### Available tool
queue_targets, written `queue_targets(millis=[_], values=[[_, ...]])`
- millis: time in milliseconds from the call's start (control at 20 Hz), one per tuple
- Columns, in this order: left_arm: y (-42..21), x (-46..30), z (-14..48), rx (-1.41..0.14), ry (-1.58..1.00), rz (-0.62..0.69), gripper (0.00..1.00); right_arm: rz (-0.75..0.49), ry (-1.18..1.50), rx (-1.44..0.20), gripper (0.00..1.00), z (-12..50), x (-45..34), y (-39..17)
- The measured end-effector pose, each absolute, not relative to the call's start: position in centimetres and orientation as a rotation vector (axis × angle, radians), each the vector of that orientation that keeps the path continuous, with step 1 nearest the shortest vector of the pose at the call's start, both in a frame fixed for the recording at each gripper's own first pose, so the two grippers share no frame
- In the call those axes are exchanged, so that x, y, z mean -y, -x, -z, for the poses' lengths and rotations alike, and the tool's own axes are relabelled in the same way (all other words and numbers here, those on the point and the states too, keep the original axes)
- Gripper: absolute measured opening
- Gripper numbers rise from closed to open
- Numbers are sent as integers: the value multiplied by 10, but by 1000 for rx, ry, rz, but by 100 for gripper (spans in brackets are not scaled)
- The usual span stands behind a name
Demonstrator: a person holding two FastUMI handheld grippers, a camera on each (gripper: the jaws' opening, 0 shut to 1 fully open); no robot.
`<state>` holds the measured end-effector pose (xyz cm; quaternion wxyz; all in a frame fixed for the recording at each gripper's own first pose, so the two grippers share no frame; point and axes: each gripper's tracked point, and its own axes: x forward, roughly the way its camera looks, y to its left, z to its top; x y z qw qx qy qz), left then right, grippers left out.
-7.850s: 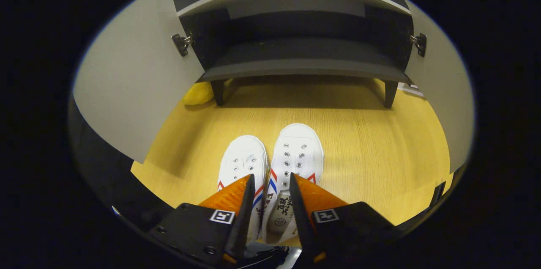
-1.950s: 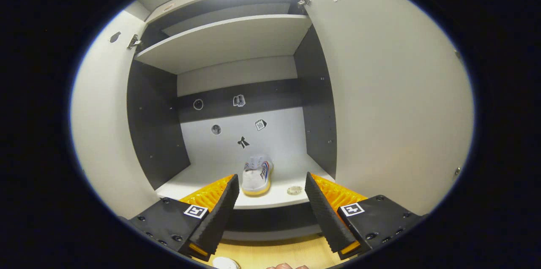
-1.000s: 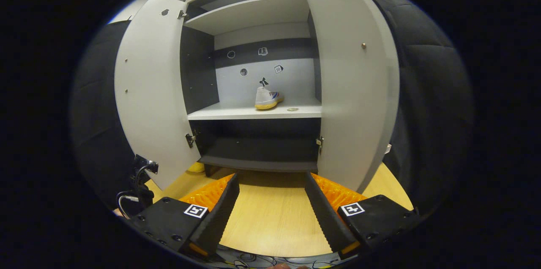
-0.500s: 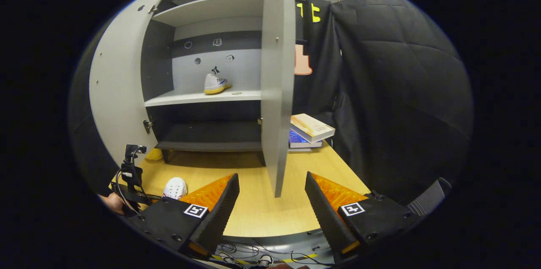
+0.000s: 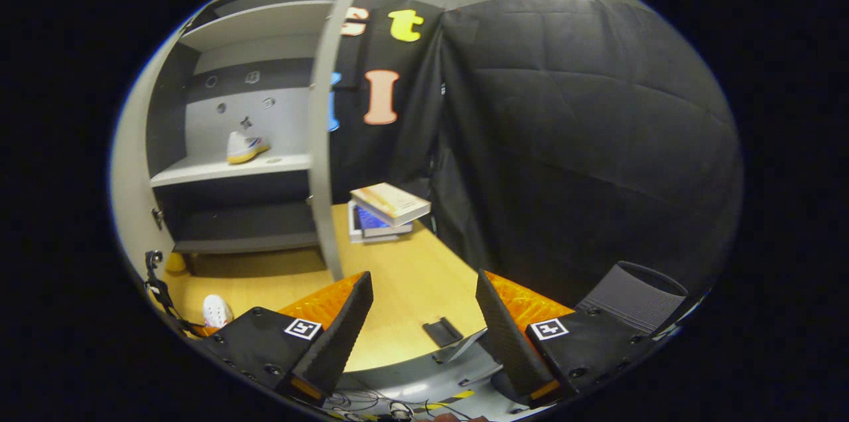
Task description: Grab one shoe with the right hand and put it into the shoe cabinet, grab the other shoe with the left hand and put it into the shoe cabinet; then close the right door with the right hand and the left door with the left hand.
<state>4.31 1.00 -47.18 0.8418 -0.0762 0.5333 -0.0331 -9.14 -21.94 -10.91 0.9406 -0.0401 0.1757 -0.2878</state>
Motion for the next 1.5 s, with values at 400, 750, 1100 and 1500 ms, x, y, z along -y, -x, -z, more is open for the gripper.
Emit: queue_targets(millis=[400,750,1100,1500], values=[[-41,-14,474,-1153,180,-2,10,745,113,-207,98,59,277,89],[-48,-17,460,-1139,110,-77,2,665,93,-174,97,63,303,28],[-59,-19,452,-1037,53,-65,2,651,42,-172,98,78,346,-13],[-85,-35,397,-721,12,-22,0,586,25,-191,98,95,352,-46]])
